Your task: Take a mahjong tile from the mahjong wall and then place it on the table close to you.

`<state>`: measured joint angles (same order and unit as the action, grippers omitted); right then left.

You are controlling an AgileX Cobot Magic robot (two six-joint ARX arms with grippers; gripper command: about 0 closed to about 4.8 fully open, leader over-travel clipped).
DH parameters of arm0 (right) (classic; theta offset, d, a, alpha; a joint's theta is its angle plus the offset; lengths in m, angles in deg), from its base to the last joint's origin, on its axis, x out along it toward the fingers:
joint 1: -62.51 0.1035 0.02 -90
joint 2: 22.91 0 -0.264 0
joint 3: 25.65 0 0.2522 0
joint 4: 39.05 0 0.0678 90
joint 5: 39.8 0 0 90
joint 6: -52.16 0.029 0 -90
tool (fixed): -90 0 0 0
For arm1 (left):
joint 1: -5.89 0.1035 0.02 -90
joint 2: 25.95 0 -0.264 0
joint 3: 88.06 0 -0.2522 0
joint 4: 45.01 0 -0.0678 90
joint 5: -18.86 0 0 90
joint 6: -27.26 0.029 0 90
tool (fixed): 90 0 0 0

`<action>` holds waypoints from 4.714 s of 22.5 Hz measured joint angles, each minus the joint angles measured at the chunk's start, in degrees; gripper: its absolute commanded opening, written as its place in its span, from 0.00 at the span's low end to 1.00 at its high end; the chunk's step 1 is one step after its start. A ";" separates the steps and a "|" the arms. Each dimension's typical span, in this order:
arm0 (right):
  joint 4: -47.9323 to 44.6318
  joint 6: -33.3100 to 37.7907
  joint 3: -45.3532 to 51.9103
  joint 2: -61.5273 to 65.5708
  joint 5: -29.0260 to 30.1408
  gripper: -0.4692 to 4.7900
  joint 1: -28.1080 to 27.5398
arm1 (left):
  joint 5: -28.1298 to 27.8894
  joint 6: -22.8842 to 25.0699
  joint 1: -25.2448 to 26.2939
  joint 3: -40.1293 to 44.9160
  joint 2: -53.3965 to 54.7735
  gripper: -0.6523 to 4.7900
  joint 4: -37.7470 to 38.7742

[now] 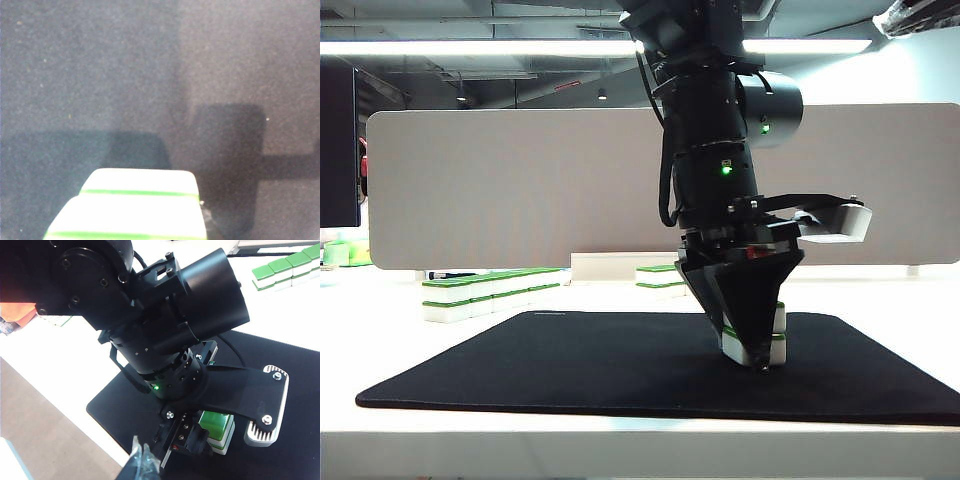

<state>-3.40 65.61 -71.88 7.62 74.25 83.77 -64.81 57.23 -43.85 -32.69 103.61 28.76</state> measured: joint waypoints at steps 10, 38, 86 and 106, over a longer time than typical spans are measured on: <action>0.00 0.00 0.00 -0.04 0.00 0.09 0.00 | 0.00 0.00 0.00 -0.02 0.72 0.57 -4.70; 0.00 0.00 0.00 -0.09 0.00 0.09 0.00 | -9.16 -5.09 2.51 -9.57 0.83 0.86 14.05; 6.03 0.00 0.02 1.07 -0.04 0.09 0.00 | -1.36 -12.92 41.44 -14.08 -0.98 0.85 16.59; 6.01 0.00 0.02 1.07 -0.04 0.09 0.00 | -3.98 -12.72 41.44 -14.16 4.76 0.84 13.25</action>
<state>2.61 65.61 -71.86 8.69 74.21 83.77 -68.79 44.51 -2.41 -46.86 108.37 42.00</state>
